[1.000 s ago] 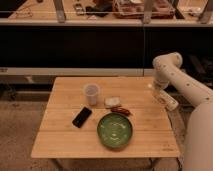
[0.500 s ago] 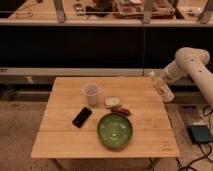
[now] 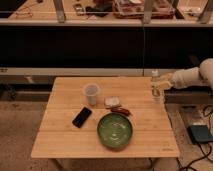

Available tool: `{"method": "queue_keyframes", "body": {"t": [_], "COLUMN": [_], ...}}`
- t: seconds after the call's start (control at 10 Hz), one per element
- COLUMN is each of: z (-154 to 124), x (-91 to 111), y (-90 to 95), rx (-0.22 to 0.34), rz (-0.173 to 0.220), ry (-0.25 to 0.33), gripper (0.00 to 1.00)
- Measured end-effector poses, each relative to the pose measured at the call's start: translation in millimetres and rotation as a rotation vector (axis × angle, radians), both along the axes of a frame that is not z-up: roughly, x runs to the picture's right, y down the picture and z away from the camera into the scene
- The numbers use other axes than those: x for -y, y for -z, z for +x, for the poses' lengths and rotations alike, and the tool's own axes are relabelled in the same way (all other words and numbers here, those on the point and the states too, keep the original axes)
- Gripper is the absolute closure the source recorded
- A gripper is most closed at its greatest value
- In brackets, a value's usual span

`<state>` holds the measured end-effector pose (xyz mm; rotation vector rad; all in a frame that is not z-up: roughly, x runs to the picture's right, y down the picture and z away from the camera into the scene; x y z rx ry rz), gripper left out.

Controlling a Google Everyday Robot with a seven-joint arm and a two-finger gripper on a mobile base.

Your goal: Stand the bottle upright

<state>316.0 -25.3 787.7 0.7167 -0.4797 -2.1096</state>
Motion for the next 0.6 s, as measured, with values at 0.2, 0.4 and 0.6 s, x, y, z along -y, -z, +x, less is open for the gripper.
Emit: {"method": "queue_keyframes", "body": {"t": [0.2,0.4,0.6], "z": [8.5,16.7,16.0], "x": [-10.0,-17.5,-19.9], "y": [-2.1,-3.0,-1.0], "rx": [0.086,0.146,0.188], "rz": [0.036,0.084,0.133], "ry": [-0.046,-0.07,-0.074], "gripper": [1.0,1.0,1.0]}}
